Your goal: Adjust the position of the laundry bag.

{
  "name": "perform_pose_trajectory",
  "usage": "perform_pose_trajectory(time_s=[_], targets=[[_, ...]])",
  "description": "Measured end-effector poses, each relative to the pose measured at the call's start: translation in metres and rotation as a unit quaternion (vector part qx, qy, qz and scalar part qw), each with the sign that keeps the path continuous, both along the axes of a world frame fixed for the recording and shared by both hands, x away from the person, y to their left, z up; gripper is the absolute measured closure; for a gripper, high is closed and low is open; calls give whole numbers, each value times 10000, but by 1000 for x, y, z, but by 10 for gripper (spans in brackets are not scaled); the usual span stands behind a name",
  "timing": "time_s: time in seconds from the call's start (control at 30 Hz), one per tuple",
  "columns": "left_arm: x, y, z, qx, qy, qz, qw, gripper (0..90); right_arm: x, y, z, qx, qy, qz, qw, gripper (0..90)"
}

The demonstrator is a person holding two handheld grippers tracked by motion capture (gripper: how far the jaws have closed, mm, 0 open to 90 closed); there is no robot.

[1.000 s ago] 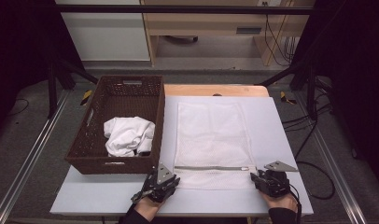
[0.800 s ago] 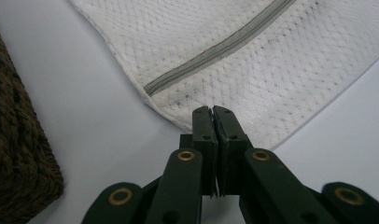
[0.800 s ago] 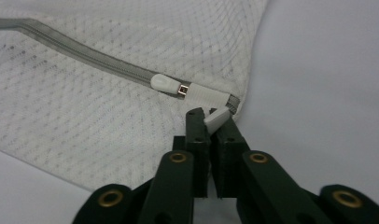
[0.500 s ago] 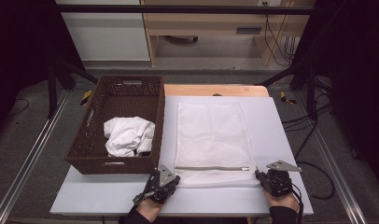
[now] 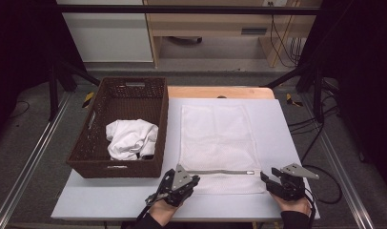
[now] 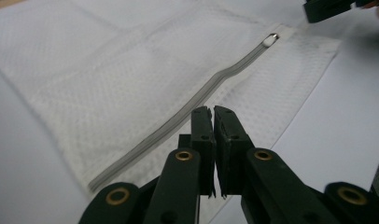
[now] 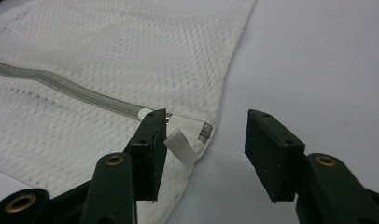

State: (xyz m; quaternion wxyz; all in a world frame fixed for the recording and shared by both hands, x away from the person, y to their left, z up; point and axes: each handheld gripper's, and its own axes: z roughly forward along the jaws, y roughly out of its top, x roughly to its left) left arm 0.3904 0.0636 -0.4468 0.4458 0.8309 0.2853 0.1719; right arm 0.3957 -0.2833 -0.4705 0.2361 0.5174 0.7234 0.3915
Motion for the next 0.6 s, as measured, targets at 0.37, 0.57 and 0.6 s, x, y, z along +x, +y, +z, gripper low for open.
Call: perform_pose_trajectory(time_s=[0.37,0.57,0.6], targets=[[6,-61,-2,-47,26,-608,9981,879,2,3,-5,115,146,-102,9998,523],[13,-90,-13,-141,269,-786,9964,887,1,3,-5,174,154,-190,9996,541],[13,-94,-14,-130,294,-823,9961,887,1,3,-5,164,147,-193,9996,542]])
